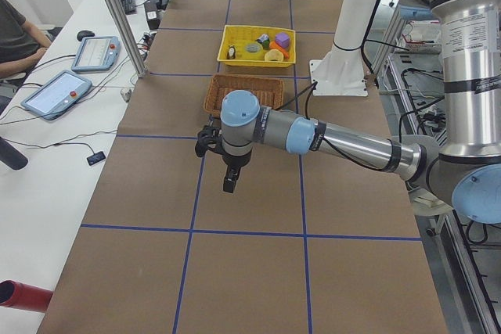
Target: Move tape to another basket
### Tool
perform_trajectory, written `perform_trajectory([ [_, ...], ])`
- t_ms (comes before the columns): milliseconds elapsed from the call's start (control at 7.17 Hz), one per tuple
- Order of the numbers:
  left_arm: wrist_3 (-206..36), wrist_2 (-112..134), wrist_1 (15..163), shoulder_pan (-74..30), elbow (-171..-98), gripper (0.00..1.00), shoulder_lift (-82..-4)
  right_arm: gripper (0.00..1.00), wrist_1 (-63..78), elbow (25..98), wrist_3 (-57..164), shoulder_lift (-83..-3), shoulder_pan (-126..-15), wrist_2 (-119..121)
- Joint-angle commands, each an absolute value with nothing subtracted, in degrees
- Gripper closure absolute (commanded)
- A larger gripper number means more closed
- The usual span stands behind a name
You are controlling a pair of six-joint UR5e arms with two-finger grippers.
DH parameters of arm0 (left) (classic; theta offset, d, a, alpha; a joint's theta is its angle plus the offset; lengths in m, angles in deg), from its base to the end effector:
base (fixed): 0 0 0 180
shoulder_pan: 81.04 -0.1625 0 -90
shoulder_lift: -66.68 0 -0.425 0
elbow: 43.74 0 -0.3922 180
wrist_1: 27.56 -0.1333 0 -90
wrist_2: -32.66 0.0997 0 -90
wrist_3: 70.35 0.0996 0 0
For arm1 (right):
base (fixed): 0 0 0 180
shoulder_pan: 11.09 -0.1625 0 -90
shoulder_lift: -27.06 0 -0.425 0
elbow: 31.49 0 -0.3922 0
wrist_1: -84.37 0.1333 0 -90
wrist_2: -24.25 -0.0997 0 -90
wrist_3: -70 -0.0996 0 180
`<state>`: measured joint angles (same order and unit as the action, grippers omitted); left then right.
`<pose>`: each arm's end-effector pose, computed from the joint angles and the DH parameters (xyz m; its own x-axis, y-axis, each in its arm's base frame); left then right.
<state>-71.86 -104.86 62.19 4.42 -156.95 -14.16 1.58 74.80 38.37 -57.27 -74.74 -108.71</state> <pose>-0.0260 -0.4291 0.5284 0.6611 0.2032 -0.7223 -0.0595 0.9738 0.2196 -0.1759 -0.5025 0.4538 0.6361 -0.1197 0.7623 0.0634 0.9927 0.1029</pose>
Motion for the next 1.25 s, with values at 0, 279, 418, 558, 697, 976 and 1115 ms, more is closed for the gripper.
perform_trajectory([
  [0, -75.1, -109.3, 62.5, 4.4, -156.8, 0.02, -14.8, 0.0, 7.3, 75.5, 18.5, -51.6, -65.0, -104.6],
  [279, -75.5, -109.3, 62.4, 4.4, -156.9, 0.02, -14.8, 0.0, 6.8, 75.2, 18.2, -47.2, -58.6, -103.2],
  [418, -75.5, -109.1, 62.4, 4.4, -156.4, 0.02, -14.7, 0.0, 6.1, 75.3, 17.9, -45.3, -56.0, -101.1],
  [558, -75.5, -109.1, 62.4, 4.4, -156.4, 0.02, -14.6, 0.0, 5.3, 75.4, 17.6, -45.0, -53.0, -99.0],
  [697, -75.5, -109.2, 62.4, 4.4, -156.4, 0.02, -14.1, 0.0, 4.7, 74.4, 17.6, -42.1, -50.5, -97.0],
  [976, -75.5, -109.1, 62.0, 4.4, -156.1, 0.02, -14.1, 0.03, 2.5, 72.5, 18.5, -39.1, -50.2, -96.3],
  [1115, -75.5, -109.3, 62.3, 4.4, -155.7, 0.02, -14.1, 0.05, 2.6, 70.2, 18.8, -37.3, -50.0, -95.8],
])
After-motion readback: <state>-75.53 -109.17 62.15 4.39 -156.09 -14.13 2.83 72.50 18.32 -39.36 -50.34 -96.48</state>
